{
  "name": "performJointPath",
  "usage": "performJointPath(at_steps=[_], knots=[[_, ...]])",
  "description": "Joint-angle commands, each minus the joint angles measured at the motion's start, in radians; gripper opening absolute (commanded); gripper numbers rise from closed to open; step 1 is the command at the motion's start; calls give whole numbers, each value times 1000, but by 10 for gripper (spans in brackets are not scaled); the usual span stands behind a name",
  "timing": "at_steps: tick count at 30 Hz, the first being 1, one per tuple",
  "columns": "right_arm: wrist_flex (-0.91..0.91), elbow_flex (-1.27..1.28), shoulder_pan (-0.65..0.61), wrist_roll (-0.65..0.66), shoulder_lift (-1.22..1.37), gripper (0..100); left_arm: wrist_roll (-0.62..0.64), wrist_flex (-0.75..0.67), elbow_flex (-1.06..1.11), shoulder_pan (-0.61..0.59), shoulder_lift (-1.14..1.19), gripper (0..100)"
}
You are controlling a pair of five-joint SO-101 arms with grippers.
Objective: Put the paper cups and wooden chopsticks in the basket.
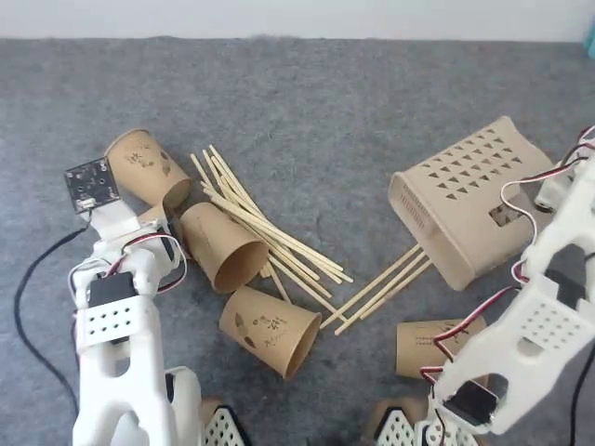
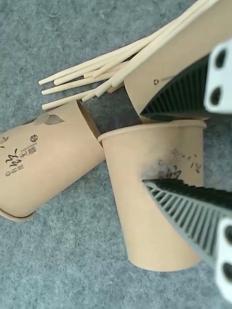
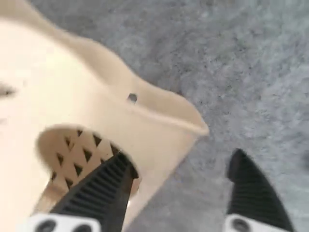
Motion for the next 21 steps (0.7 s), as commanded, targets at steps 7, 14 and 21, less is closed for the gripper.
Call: performJointPath(at_steps=[7,14,21], knots=[[62,-18,-58,255,-237,358,-8,-15,5,-12,3,192],[-59,-17,-125,491,-226,358,-8,-15,5,-12,5,192],[-145,-17,-114,549,-171,358,-8,-18,5,-12,6,192]])
